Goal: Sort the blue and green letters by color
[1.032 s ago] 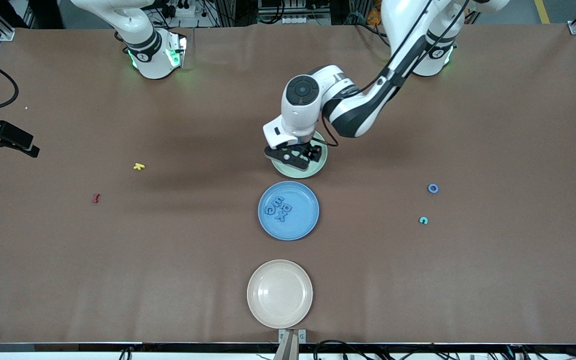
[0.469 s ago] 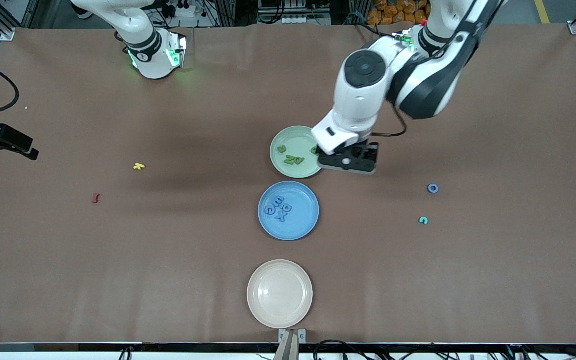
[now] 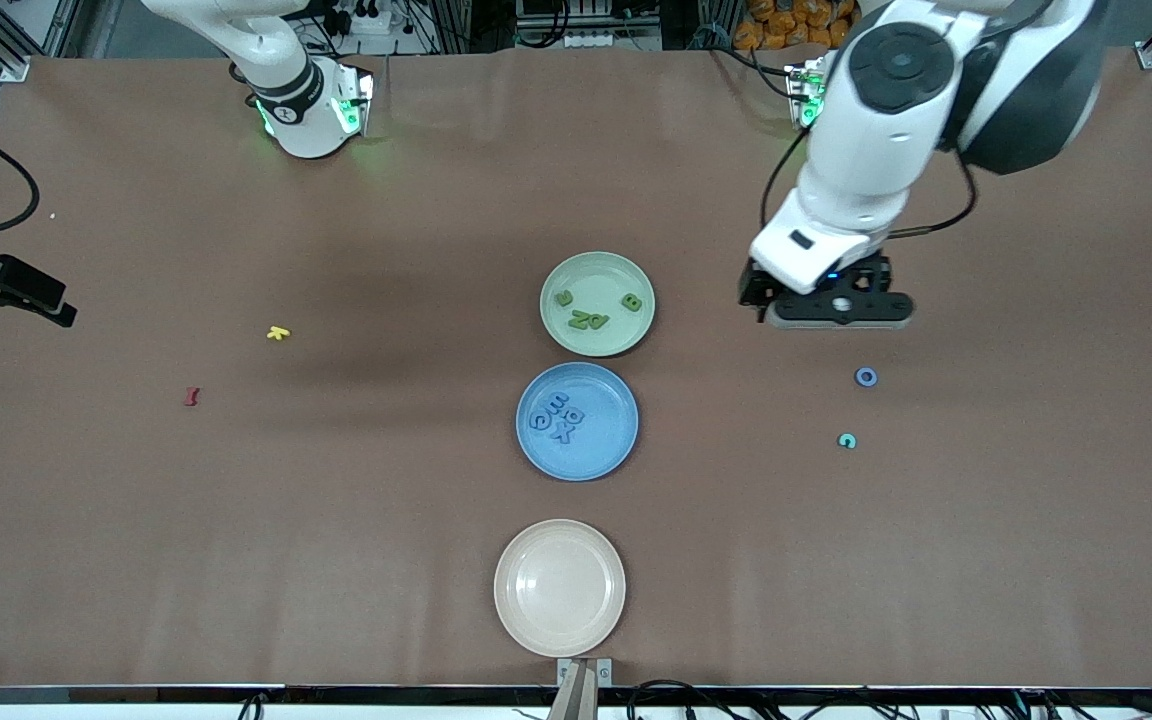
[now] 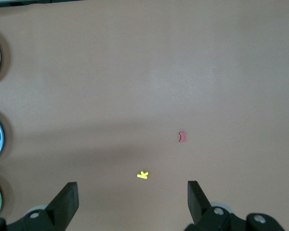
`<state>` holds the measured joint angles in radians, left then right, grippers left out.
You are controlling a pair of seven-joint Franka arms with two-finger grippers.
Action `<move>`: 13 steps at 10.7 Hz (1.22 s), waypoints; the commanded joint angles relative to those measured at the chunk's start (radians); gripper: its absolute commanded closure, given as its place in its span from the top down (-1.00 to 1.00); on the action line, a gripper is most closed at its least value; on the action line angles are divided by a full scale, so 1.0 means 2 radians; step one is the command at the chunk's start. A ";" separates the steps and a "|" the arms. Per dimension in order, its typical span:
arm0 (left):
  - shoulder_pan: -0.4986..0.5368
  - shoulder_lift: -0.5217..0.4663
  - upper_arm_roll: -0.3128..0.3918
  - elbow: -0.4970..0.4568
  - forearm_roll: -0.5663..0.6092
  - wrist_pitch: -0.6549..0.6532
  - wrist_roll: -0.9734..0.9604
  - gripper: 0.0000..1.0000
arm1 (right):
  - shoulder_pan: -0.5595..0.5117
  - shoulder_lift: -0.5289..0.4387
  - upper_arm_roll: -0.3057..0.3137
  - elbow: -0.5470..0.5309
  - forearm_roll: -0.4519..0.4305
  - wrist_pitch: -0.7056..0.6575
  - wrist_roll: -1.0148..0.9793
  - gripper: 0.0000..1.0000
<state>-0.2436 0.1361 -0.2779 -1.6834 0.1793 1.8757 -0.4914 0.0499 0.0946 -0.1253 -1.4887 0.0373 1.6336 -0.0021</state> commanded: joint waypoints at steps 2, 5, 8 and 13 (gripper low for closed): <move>0.044 -0.063 0.029 -0.005 0.002 -0.036 0.039 1.00 | -0.001 0.000 0.003 -0.005 -0.007 0.005 0.000 1.00; 0.060 -0.064 0.065 0.059 -0.040 -0.104 0.061 1.00 | -0.003 0.006 0.003 -0.006 -0.006 0.005 0.000 1.00; 0.083 -0.085 0.101 0.059 -0.069 -0.107 0.140 1.00 | -0.003 0.009 0.003 -0.007 -0.006 0.005 0.000 1.00; 0.146 -0.099 0.051 0.056 -0.077 -0.107 0.143 1.00 | -0.001 0.004 0.002 -0.007 -0.006 -0.001 0.000 1.00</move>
<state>0.0176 -0.0440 -0.1509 -1.5669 0.0508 1.6761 -0.2210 0.0499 0.1194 -0.1257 -1.4932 0.0369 1.6347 -0.0022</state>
